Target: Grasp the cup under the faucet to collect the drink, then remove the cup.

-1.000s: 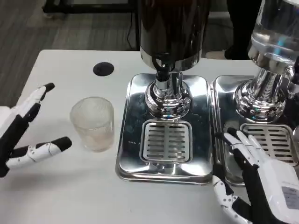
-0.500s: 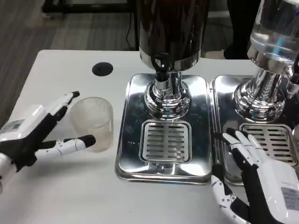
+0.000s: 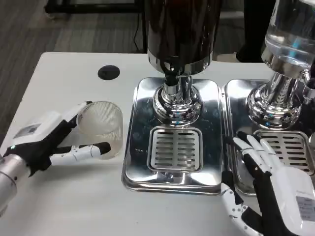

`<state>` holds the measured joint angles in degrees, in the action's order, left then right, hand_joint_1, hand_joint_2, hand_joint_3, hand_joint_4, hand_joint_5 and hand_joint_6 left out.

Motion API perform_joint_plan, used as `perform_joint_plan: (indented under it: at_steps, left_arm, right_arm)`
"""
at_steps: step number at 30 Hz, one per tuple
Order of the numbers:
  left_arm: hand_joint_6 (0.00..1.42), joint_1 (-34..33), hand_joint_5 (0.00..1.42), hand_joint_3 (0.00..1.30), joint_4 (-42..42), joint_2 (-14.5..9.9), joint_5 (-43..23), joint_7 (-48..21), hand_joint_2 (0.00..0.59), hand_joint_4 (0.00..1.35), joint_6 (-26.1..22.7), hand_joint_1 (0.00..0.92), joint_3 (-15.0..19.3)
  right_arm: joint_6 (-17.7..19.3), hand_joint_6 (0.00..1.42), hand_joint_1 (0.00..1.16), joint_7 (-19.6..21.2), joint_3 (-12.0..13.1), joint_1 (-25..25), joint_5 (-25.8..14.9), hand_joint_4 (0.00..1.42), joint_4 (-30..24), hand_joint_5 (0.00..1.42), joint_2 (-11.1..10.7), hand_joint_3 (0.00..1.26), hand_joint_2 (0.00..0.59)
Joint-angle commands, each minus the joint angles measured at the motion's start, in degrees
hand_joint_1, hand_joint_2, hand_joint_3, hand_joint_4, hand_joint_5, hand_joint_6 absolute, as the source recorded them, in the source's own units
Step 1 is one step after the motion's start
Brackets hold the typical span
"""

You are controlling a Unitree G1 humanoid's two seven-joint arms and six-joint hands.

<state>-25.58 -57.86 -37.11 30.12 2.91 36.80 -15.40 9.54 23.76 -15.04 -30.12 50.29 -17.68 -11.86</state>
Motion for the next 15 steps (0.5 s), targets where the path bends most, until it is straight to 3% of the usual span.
perform_joint_plan:
  at_steps: [1, 12, 15]
  left_arm:
    - [0.14, -1.67, 0.04, 0.0, -2.88, 0.52, 0.72, 1.17, 0.013, 0.0, 0.4, 0.028, -0.91]
    - [0.15, -3.1, 0.08, 0.01, -6.17, 1.25, -0.28, 1.7, 0.026, 0.0, 0.51, 0.046, -0.99]
    - [0.15, -3.61, 0.08, 0.01, -6.1, 2.62, 0.24, 5.33, 0.028, 0.0, 2.49, 0.048, -1.21]
  right_arm:
    - [0.05, 0.25, 0.4, 0.65, -0.09, -0.36, -0.04, 0.12, -0.14, 0.1, 0.19, 0.23, 0.508]
    - [0.21, 0.26, 0.4, 0.47, 0.02, -0.17, -0.81, 0.12, 0.05, 0.1, 0.25, 0.23, 0.508]
    - [0.15, 0.26, 0.4, 0.46, 0.08, -0.28, -0.93, 0.12, -0.07, 0.1, 0.25, 0.24, 0.508]
